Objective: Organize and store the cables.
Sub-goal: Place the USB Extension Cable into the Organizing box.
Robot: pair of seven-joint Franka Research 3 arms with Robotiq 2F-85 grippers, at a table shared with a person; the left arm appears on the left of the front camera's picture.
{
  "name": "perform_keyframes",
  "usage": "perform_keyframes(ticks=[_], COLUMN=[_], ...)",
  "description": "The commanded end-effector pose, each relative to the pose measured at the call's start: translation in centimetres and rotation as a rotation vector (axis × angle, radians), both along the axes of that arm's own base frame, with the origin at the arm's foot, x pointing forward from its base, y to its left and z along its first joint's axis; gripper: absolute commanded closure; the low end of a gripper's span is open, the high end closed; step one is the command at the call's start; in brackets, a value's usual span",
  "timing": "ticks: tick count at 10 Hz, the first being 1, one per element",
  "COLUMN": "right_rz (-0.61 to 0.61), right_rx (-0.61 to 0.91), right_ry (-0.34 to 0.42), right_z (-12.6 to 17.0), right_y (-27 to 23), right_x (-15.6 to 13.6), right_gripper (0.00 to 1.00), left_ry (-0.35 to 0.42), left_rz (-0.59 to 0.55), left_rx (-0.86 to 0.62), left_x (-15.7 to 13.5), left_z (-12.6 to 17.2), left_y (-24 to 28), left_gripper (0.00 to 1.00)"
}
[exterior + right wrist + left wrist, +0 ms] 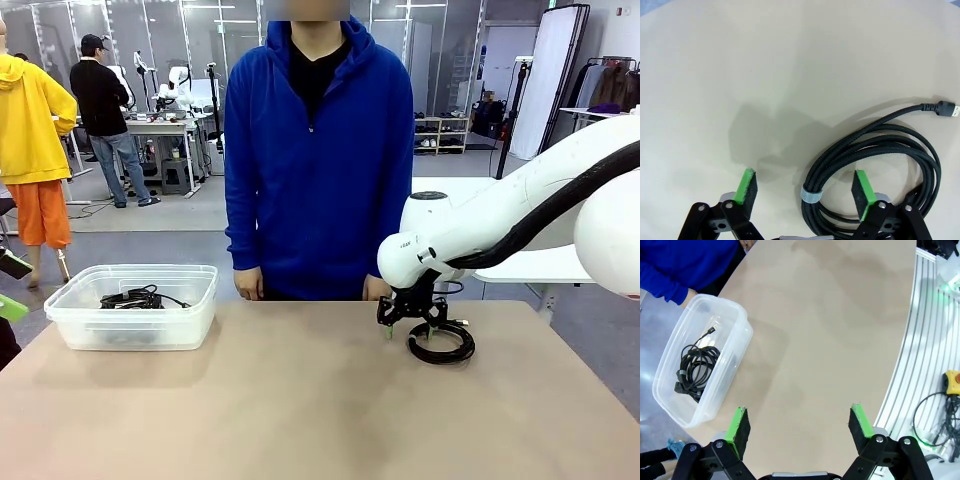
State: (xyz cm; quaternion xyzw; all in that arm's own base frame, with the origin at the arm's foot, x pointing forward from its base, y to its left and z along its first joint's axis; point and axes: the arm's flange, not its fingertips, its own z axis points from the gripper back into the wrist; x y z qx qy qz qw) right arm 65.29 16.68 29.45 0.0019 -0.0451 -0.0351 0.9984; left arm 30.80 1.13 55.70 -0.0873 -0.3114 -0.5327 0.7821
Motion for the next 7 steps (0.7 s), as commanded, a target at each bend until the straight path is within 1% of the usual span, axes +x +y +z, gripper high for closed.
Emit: perform_keyframes(ticks=[1,2,3,5,6,7], right_rz=[-0.037,-0.032,-0.026,-0.030,-0.037,-0.045], right_rx=[-0.005,-0.009,-0.014,-0.024,-0.022,-0.017], right_ry=[-0.005,-0.003,0.005,0.024,0.034,0.045], right_z=[0.08,0.38,0.41,0.47,0.75,0.67], right_y=[0.37,0.45,0.76,0.88,0.82,0.77], right_x=[0.22,0.12,-0.03,-0.05,-0.12,-0.10], right_gripper=[0.59,0.81,1.00,1.00,0.97,1.00], left_ry=[-0.001,-0.001,-0.001,-0.001,-0.001,-0.001], left_rz=[0.014,0.014,0.014,0.014,0.014,0.014], left_rx=[-0.005,-0.005,-0.005,-0.005,-0.005,-0.005], left_x=[0.09,0.09,0.09,0.09,0.09,0.09], left_z=[0.24,0.24,0.24,0.24,0.24,0.24], left_y=[-0.11,-0.11,-0.11,-0.11,-0.11,-0.11], left_gripper=[0.00,0.00,0.00,0.00,0.00,0.00])
